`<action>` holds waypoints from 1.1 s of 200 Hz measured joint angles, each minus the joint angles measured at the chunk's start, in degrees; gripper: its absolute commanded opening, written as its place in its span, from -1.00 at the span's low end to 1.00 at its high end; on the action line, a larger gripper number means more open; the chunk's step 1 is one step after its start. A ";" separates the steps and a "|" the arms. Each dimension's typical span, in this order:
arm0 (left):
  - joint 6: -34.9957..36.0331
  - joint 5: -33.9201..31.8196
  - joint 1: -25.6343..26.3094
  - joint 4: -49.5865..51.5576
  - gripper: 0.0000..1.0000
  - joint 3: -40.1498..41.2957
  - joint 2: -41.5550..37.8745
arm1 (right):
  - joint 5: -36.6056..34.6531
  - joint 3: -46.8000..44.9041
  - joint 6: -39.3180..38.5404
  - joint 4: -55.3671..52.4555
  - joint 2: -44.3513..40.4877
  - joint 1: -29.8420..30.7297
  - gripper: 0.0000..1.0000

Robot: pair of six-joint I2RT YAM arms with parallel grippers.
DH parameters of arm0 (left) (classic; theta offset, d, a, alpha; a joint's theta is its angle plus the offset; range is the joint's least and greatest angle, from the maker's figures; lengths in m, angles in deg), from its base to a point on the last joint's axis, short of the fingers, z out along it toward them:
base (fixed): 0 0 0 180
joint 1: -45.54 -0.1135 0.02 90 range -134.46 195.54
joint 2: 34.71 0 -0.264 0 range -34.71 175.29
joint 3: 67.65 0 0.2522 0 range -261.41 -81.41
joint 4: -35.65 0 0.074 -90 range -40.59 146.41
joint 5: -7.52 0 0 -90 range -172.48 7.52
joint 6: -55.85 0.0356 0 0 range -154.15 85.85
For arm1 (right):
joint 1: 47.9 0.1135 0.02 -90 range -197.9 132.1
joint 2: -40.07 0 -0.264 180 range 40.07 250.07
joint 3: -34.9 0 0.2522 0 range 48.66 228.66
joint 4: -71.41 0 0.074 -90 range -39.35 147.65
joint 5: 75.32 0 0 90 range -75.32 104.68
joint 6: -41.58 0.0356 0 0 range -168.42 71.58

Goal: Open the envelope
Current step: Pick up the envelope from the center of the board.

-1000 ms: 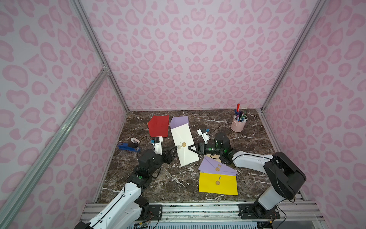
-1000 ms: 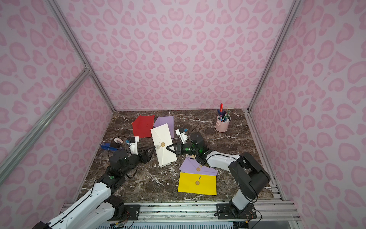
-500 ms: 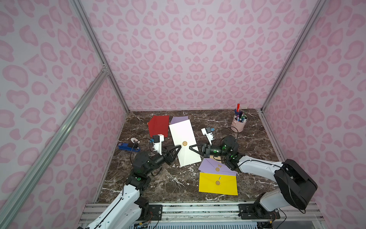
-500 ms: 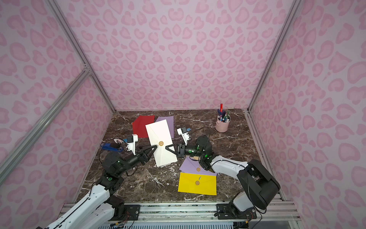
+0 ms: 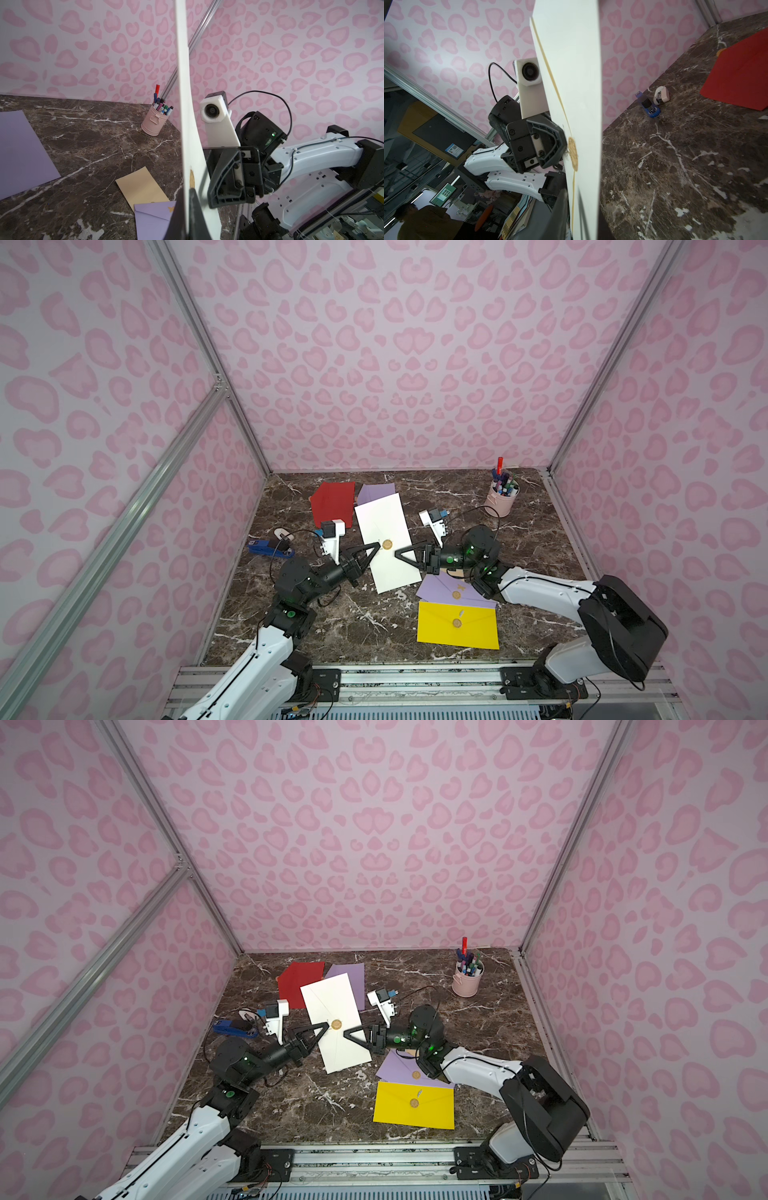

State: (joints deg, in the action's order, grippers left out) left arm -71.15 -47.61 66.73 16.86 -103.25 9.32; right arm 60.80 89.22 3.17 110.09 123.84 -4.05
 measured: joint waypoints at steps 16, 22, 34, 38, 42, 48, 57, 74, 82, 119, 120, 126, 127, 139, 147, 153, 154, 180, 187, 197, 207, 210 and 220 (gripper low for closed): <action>0.09 0.55 -0.02 -0.52 -0.91 0.00 1.09 | 0.68 1.38 -3.45 -4.09 -2.14 -0.17 -0.53; 0.09 0.87 -0.02 -0.96 -0.91 0.02 1.36 | 0.81 1.90 -4.61 -5.60 -2.80 -0.28 -0.53; 0.07 1.88 -0.02 -1.95 -0.91 0.04 1.75 | 1.11 3.28 -7.50 -9.55 -4.13 -0.50 -0.55; 0.09 1.97 -0.02 -2.16 -0.91 0.04 1.81 | 1.14 3.78 -8.61 -10.95 -4.57 -0.74 -0.55; 0.09 2.16 -0.02 -2.40 -0.91 0.04 1.86 | 1.22 4.28 -9.51 -12.15 -4.90 -0.90 -0.55; 0.11 2.67 -0.02 -2.64 -0.91 0.04 1.88 | 1.29 4.98 -10.82 -13.70 -5.31 -1.20 -0.55; 0.15 3.48 -0.02 -2.99 -0.91 0.04 1.88 | 1.44 6.10 -12.55 -16.11 -5.73 -1.62 -0.55; 0.24 4.74 0.00 -3.43 -0.91 0.04 1.84 | 1.75 8.26 -15.34 -19.61 -5.73 -2.47 -0.57; 0.42 5.44 0.11 -3.43 -0.91 0.07 1.75 | 2.16 9.03 -16.17 -20.65 -5.55 -2.89 -0.59; 1.62 7.41 1.22 -3.19 -0.91 -0.22 2.19 | 4.66 11.78 -18.67 -23.32 -3.50 -3.72 -0.82; 1.64 7.43 1.25 -3.17 -0.91 -0.22 2.19 | 4.70 11.85 -18.69 -23.39 -3.45 -3.74 -0.82; 1.86 7.45 1.33 -2.93 -0.91 -0.24 2.19 | 5.18 12.15 -18.86 -23.78 -3.26 -3.76 -0.86; 1.88 7.48 1.33 -2.91 -0.91 -0.24 2.16 | 5.25 12.17 -18.88 -23.85 -3.26 -3.76 -0.86; 2.49 7.54 1.49 -2.32 -0.91 -0.46 2.16 | 5.99 12.63 -19.61 -24.52 -3.04 -3.74 -0.95; 2.60 7.69 1.49 -1.79 -0.91 -0.66 2.12 | 6.34 12.90 -20.17 -25.14 -3.04 -3.74 -1.00; 2.73 7.69 1.57 -1.36 -0.91 -0.87 2.10 | 6.49 13.03 -20.59 -25.51 -3.06 -3.74 -1.00; 2.75 7.69 1.57 -1.29 -0.91 -0.90 2.10 | 6.49 13.07 -20.65 -25.57 -3.06 -3.76 -1.00; 3.69 7.67 1.75 0.22 -0.91 -1.40 2.40 | 6.82 13.20 -22.34 -27.28 -3.32 -3.80 -1.00; 3.96 7.63 1.77 0.74 -0.91 -1.64 2.62 | 6.84 13.20 -22.86 -27.58 -3.41 -3.80 -1.00; 4.20 7.48 1.77 1.68 -0.91 -1.99 2.82 | 6.84 13.18 -23.37 -28.15 -3.63 -3.80 -1.00; 4.48 7.30 1.81 2.56 -0.92 -2.34 2.84 | 6.82 13.16 -23.82 -28.63 -3.91 -3.74 -1.00; 4.63 7.15 1.81 2.86 -0.92 -2.47 2.84 | 6.78 13.09 -23.98 -28.70 -4.02 -3.74 -1.00; 5.16 6.88 1.81 3.74 -0.84 -2.89 2.86 | 6.58 12.94 -24.44 -28.94 -4.33 -3.65 -1.00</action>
State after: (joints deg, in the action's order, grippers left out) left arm -65.99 -40.73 68.54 20.59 -106.14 12.18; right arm 67.38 102.16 -21.26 81.15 119.51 -7.70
